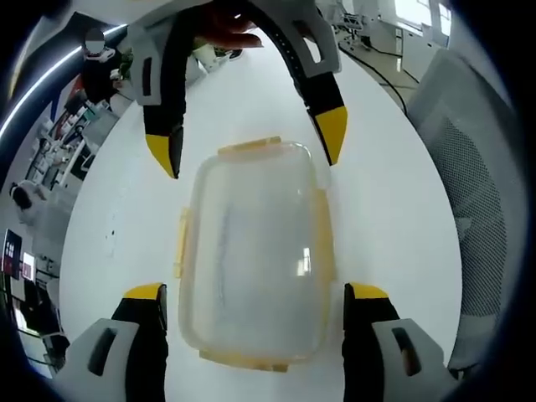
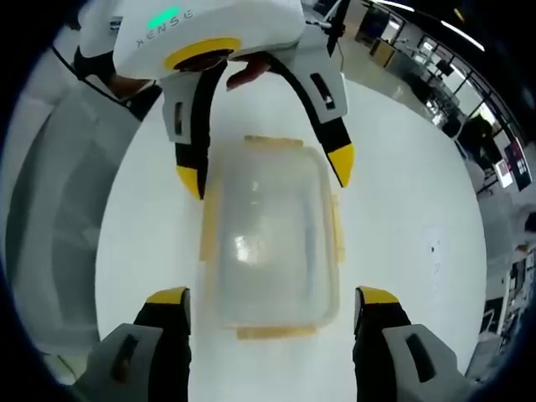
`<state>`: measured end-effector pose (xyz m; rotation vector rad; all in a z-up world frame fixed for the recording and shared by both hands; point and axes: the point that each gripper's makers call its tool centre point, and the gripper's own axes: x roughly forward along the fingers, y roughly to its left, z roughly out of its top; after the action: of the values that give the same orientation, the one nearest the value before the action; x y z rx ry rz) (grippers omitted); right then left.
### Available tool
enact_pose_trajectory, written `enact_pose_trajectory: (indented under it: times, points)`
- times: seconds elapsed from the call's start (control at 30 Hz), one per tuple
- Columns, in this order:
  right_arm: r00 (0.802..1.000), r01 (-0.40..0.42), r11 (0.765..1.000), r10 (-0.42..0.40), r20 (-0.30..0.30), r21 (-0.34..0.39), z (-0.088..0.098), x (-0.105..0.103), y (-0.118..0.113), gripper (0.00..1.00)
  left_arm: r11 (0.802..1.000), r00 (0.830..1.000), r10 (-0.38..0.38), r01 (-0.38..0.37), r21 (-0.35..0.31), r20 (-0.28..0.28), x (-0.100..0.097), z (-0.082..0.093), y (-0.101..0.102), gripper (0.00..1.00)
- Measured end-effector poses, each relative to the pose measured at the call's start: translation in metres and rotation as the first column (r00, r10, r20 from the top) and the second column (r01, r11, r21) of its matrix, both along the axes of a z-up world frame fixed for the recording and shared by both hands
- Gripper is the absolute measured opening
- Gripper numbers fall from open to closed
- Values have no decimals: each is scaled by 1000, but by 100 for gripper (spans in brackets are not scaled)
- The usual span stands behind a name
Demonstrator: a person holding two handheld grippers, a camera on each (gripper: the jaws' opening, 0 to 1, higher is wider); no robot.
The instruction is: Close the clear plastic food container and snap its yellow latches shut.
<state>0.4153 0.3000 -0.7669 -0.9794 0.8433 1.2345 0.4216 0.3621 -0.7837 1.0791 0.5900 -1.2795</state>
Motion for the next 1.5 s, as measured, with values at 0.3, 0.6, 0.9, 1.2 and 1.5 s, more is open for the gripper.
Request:
enact_pose_trajectory:
  times: [0.3, 0.6, 0.9, 1.2, 1.5]
  points:
    - [998, 63, 996, -63, 5, 63, 7, -4, 1, 78, 997, 998, 63, -63, -46, 6, -3, 9, 4, 88]
    - [991, 123, 984, -128, 30, 128, 14, -11, -1, 80, 989, 994, 107, -106, -101, 7, -8, 19, 2, 88]
    - [981, 189, 960, -196, 10, 208, 18, -21, -1, 80, 976, 987, 163, -162, -145, -4, -18, 20, 6, 87]
    - [964, 248, 926, -266, 24, 286, 27, -26, 3, 80, 942, 967, 254, -254, -219, -25, -20, 25, 17, 86]
    - [942, 308, 879, -335, 12, 364, 31, -33, 0, 80, 904, 942, 328, -333, -268, -65, -31, 24, 29, 86]
